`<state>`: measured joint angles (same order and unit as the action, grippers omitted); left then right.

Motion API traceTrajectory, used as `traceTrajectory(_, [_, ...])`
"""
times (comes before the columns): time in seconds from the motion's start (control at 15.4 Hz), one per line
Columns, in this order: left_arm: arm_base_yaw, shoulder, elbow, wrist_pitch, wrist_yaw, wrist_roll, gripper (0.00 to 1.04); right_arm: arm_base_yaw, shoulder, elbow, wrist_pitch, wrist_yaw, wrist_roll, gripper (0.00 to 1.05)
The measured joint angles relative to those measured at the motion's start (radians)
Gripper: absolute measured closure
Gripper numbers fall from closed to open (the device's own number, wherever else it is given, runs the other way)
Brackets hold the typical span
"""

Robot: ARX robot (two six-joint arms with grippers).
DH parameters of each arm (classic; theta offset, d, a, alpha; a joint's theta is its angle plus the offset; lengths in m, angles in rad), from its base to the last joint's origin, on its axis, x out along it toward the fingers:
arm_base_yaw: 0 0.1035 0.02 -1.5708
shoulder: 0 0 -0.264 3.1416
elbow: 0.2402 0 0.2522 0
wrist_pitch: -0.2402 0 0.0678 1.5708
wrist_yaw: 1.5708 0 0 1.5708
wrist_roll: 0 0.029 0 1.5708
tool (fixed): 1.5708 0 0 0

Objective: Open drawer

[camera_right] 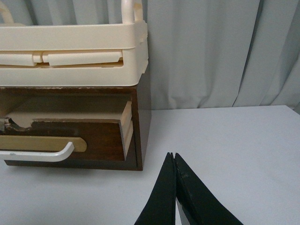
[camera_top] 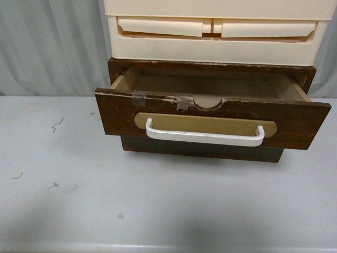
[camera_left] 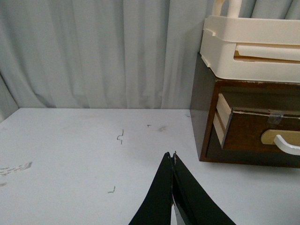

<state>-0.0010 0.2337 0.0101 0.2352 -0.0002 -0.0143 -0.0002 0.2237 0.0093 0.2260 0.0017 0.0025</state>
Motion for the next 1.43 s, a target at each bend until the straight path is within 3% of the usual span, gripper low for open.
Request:
traceTrajectory(0.26, [0.0,-0.06,0.0,-0.06,0.0,0.0,1.03,0.0,-0.057,0.0,-0.061,0.0,0.0,1.03])
traceTrajectory(0.32, [0.0,-0.104,0.003,-0.126,0.0,0.0,1.03,0.0,-0.14,0.0,-0.192,-0.002,0.0,1.03])
traceTrajectory(0.39, [0.0,-0.195,0.0,-0.249,0.001,0.0,1.03,0.0,-0.219,0.0,-0.227,-0.002,0.0,1.03])
traceTrajectory(0.71, [0.0,-0.227,0.0,-0.238,0.0,0.0,1.01,0.0,-0.22,0.0,-0.23,-0.002,0.0,1.03])
traceTrajectory(0.78, [0.0,-0.227,0.0,-0.239,0.0,0.0,0.77,0.0,-0.22,0.0,-0.23,-0.002,0.0,0.93])
traceTrajectory(0.91, [0.0,-0.227,0.0,-0.239,0.0,0.0,0.32,0.0,-0.22,0.0,-0.23,-0.002,0.0,0.45])
traceTrajectory(1.17, [0.0,-0.227,0.0,-0.239,0.0,0.0,0.06,0.0,-0.22,0.0,-0.23,-0.002,0.0,0.18])
traceTrajectory(1.3, [0.0,-0.227,0.0,-0.239,0.0,0.0,0.07,0.0,-0.22,0.0,-0.23,-0.002,0.0,0.07])
traceTrajectory(1.43, [0.0,-0.227,0.001,-0.239,0.0,0.0,0.07,0.0,-0.22,0.0,-0.23,-0.002,0.0,0.06])
